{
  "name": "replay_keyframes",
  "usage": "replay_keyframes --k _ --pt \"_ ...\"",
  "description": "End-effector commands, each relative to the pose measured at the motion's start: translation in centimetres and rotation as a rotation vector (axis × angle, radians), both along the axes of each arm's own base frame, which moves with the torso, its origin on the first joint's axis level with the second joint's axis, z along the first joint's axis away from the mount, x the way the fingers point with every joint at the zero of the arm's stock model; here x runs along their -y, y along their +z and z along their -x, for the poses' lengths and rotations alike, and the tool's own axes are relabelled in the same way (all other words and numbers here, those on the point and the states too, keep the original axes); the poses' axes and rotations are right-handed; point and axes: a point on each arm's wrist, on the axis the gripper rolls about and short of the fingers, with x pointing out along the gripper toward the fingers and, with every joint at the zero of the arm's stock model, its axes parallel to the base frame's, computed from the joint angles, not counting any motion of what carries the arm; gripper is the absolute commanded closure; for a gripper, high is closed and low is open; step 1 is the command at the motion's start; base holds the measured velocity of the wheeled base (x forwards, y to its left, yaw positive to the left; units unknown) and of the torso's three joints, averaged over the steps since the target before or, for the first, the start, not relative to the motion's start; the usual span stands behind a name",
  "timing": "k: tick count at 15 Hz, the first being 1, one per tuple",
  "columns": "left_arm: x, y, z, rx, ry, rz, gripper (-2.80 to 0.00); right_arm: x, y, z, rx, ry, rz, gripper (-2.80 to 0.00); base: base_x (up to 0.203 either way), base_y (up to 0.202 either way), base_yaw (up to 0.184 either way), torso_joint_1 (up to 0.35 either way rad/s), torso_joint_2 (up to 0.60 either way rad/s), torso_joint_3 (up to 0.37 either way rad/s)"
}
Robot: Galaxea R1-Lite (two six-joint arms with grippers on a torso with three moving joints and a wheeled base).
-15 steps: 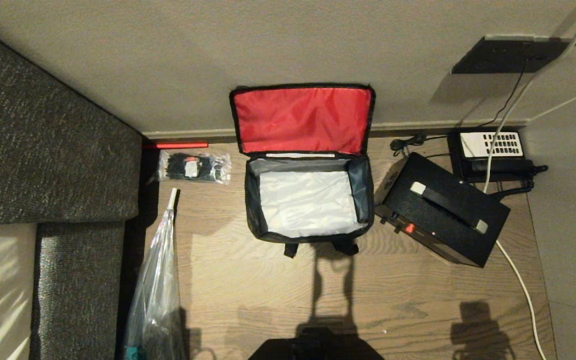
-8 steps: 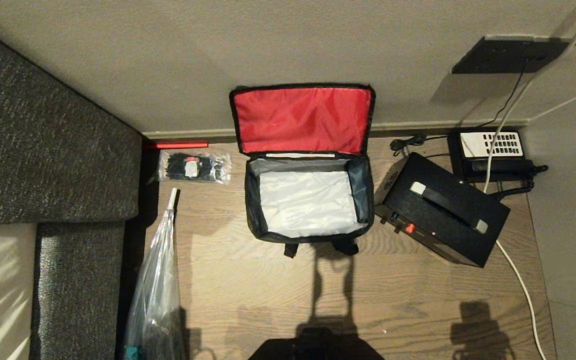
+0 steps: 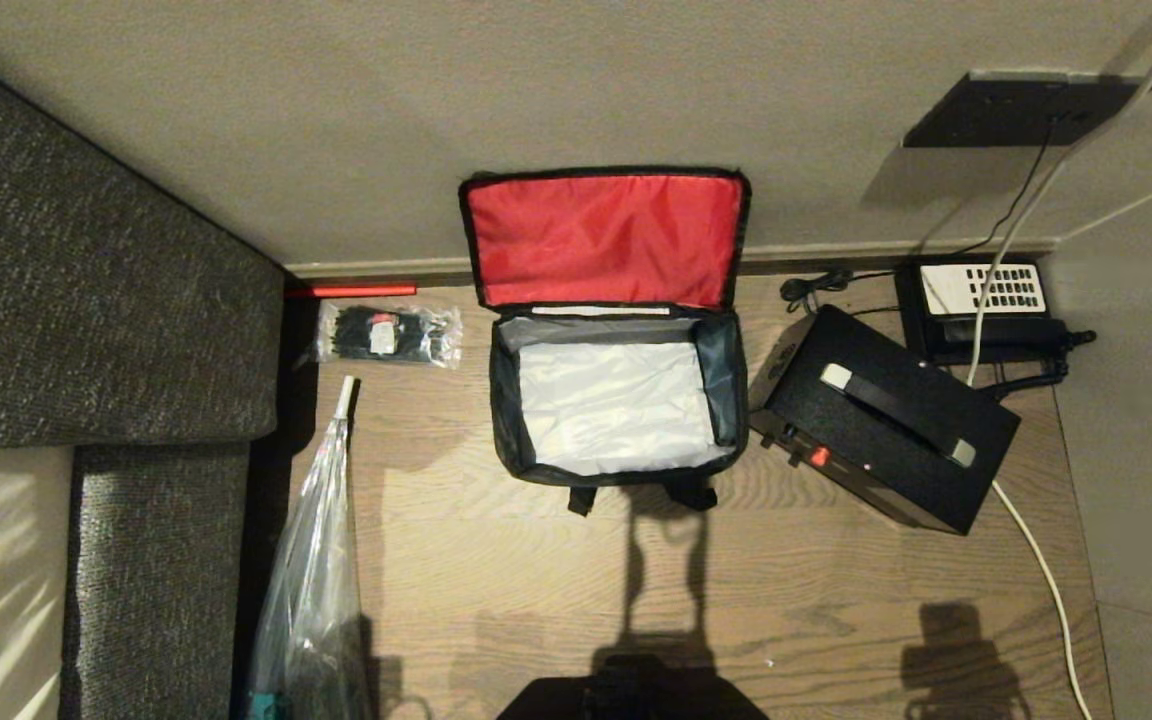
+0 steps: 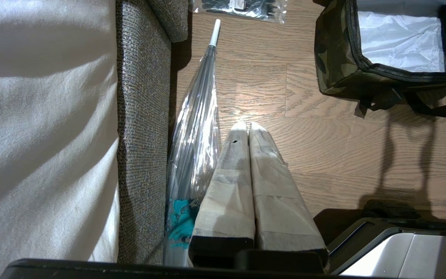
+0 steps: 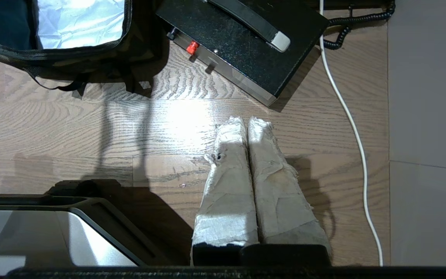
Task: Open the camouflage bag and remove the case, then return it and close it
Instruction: Grip the handle again
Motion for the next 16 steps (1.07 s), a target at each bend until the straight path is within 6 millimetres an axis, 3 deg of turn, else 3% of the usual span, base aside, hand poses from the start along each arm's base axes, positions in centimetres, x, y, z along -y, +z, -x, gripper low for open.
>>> replay_keyframes --k 1,16 --pt "0.0 -0.09 -0.01 -0.001 0.0 0.0 0.0 0.0 0.0 0.01 0.002 0.001 0.0 0.0 0.0 0.0 0.0 0.0 0.0 0.0" --pt "0.0 -0.09 -0.01 -0.001 0.0 0.0 0.0 0.0 0.0 0.01 0.002 0.001 0.0 0.0 0.0 0.0 0.0 0.0 0.0 0.0"
